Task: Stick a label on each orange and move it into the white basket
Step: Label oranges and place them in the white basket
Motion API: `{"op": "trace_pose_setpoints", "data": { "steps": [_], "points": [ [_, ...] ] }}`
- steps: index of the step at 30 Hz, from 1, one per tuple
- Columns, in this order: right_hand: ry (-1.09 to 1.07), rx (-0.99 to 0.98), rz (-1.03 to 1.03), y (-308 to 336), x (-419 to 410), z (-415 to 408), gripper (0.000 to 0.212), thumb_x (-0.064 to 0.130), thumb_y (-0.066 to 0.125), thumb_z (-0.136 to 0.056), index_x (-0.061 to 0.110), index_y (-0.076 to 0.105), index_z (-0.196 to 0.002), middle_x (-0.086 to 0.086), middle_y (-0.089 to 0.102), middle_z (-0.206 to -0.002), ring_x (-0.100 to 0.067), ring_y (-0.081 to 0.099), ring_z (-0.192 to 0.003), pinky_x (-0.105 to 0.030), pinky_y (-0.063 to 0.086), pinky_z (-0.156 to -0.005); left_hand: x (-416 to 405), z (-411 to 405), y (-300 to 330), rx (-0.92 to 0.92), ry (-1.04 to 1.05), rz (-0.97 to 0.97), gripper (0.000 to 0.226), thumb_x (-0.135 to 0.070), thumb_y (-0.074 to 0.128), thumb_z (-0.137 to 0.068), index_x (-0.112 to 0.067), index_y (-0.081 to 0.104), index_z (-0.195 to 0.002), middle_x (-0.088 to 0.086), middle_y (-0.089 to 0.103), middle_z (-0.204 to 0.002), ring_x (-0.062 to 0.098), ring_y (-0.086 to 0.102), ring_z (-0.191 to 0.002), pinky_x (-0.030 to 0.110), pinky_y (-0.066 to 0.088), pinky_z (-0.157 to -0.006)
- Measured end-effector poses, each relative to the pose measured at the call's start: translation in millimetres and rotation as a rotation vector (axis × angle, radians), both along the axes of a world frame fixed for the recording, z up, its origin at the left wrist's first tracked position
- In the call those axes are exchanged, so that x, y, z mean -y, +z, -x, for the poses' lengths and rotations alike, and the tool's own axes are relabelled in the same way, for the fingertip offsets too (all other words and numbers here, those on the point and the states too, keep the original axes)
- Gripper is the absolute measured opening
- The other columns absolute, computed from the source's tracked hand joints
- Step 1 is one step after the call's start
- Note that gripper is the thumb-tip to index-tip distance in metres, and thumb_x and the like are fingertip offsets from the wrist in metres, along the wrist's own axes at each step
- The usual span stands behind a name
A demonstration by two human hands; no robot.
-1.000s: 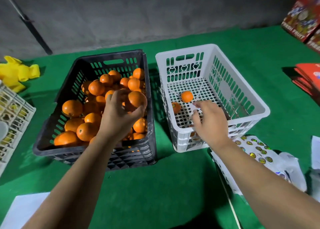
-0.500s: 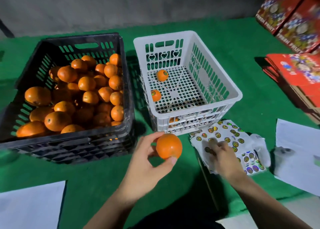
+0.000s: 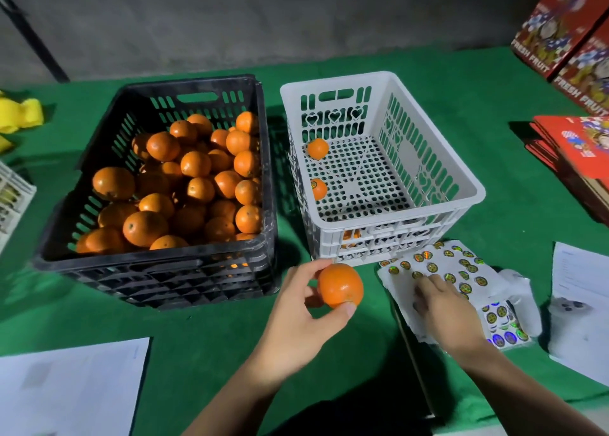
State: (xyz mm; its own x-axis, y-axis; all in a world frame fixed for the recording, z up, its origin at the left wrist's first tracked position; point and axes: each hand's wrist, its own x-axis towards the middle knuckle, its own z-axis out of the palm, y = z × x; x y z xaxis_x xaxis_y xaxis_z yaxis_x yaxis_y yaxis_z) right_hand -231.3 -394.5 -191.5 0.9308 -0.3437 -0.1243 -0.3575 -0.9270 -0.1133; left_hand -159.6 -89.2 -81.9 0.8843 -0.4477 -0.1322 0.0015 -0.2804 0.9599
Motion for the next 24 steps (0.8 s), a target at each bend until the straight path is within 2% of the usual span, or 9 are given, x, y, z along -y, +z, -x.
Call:
{"op": "trace_pose_setpoints", "data": {
  "steps": [2,5,10,12,15,19,20,22,24],
  "points": [
    [-0.040,0.112,-0.038,1,4,3,0.039,-0.001,0.071,-0.080,0.018,0.056,-0.110,-0.006,0.063,-0.100,-0.034,0.061,-0.087,-0.034,0.044,-0.059,-1,0,-1,-0.012,0.008,0.000,0.067,-0.052,0.083,-0.073,-0.056,0.052,-0.133,-0.022,0.054,-0.129,0.009,0.067,-0.108,0.032,0.054,-0.098],
    [-0.099,0.120,-0.114,3,8,3,0.040,-0.001,0.066,-0.083,0.025,0.043,-0.103,-0.001,0.053,-0.080,-0.030,0.049,-0.066,-0.033,0.036,-0.052,-2,1,-1,-0.025,0.021,0.013,0.067,-0.051,0.084,-0.074,-0.055,0.053,-0.133,-0.020,0.055,-0.130,0.011,0.068,-0.108,0.035,0.055,-0.098],
    [-0.133,0.171,-0.245,7,7,2,0.034,0.003,0.064,-0.091,0.027,0.052,-0.113,-0.004,0.071,-0.094,-0.024,0.062,-0.076,-0.038,0.051,-0.059,-2,3,-3,-0.014,0.013,0.013,0.065,-0.051,0.083,-0.074,-0.055,0.053,-0.132,-0.020,0.054,-0.130,0.010,0.067,-0.108,0.026,0.053,-0.095],
    [-0.117,0.317,-0.397,23,-11,-4,0.029,0.010,0.068,-0.095,0.033,0.054,-0.104,0.008,0.070,-0.083,-0.009,0.062,-0.067,-0.028,0.048,-0.058,-2,5,-3,-0.021,0.018,0.020,0.065,-0.050,0.083,-0.073,-0.054,0.054,-0.130,-0.021,0.053,-0.129,0.010,0.066,-0.108,0.028,0.053,-0.096],
    [-0.069,0.505,-0.776,62,-56,-18,0.033,0.006,0.071,-0.095,0.037,0.057,-0.094,0.007,0.067,-0.077,-0.005,0.061,-0.066,-0.016,0.046,-0.064,-3,7,-2,-0.056,0.039,0.030,0.064,-0.050,0.081,-0.072,-0.056,0.053,-0.129,-0.024,0.051,-0.127,0.004,0.065,-0.107,0.029,0.054,-0.096],
    [0.028,0.596,-1.157,114,-112,-24,0.011,0.016,0.070,-0.097,0.025,0.065,-0.095,-0.005,0.066,-0.088,-0.031,0.060,-0.078,-0.038,0.052,-0.070,-5,5,1,-0.097,0.084,0.102,0.058,-0.027,0.082,-0.085,-0.046,0.056,-0.133,-0.010,0.048,-0.131,0.000,0.065,-0.106,0.016,0.052,-0.090],
    [0.041,0.619,-1.208,125,-121,-25,0.006,0.020,0.071,-0.098,0.021,0.065,-0.097,-0.005,0.066,-0.090,-0.031,0.060,-0.078,-0.038,0.052,-0.069,-7,3,3,-0.103,0.089,0.120,0.054,-0.027,0.081,-0.084,-0.042,0.059,-0.131,-0.005,0.048,-0.131,0.001,0.066,-0.104,0.014,0.051,-0.088],
    [0.036,0.641,-1.280,141,-133,-28,0.008,0.023,0.071,-0.095,0.018,0.065,-0.097,-0.006,0.065,-0.089,-0.024,0.060,-0.073,-0.029,0.054,-0.067,-10,1,8,-0.115,0.082,0.155,0.053,-0.032,0.078,-0.081,-0.038,0.059,-0.130,0.000,0.049,-0.132,0.007,0.067,-0.104,0.020,0.054,-0.089],
    [0.011,0.658,-1.365,152,-142,-32,0.008,0.019,0.073,-0.095,0.021,0.067,-0.090,-0.008,0.065,-0.081,-0.020,0.062,-0.070,-0.025,0.054,-0.067,-11,-1,9,-0.155,0.087,0.227,0.055,-0.029,0.077,-0.081,-0.038,0.056,-0.131,0.001,0.052,-0.130,0.018,0.068,-0.107,0.035,0.059,-0.093]
  ]
}}
